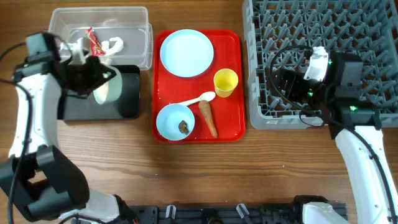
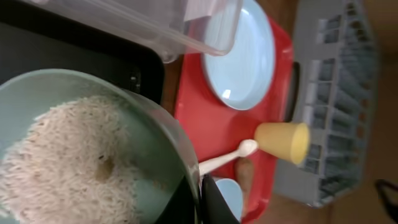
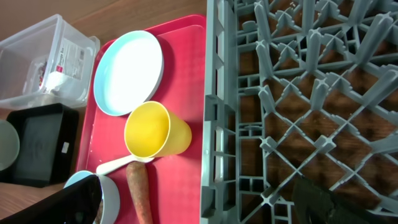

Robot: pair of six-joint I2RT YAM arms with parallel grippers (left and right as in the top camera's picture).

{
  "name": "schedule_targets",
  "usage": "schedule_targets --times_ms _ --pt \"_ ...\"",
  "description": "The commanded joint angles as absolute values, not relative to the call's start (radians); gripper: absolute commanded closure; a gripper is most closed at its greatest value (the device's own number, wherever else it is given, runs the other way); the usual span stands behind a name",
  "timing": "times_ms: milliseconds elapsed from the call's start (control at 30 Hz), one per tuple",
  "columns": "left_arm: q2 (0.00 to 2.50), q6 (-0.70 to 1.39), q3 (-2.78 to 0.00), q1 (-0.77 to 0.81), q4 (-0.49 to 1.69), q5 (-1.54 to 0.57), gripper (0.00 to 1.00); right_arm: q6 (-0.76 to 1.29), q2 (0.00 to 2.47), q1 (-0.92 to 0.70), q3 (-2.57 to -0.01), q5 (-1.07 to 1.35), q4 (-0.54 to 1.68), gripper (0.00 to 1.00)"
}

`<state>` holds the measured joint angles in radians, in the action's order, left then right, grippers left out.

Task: Sort waste into correct bins and load items into the dishwasher rack
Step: 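Tip green bowl over black tray to pour out rice, then set empty green bowl back on red tray with left gripper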

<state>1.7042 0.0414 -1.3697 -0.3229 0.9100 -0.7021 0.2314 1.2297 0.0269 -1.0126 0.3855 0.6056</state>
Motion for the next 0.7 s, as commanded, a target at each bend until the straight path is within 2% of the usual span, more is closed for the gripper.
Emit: schedule_targets --times_ms 0,267,667 --pt "1.778 -0.076 -1.356 -0.416 0.903 -0.985 0.96 0.239 1.238 0.02 -1.034 0.402 0.604 0.0" --pt "1.919 -0.075 -1.356 -0.497 0.86 -1.336 0.96 0.238 1.238 0.02 -1.034 0.401 0.604 0.0" --pt "1.919 0.047 -1.356 -0.574 0.859 -1.57 0.96 0.236 1.238 0.02 -1.034 0.397 0.608 0.0"
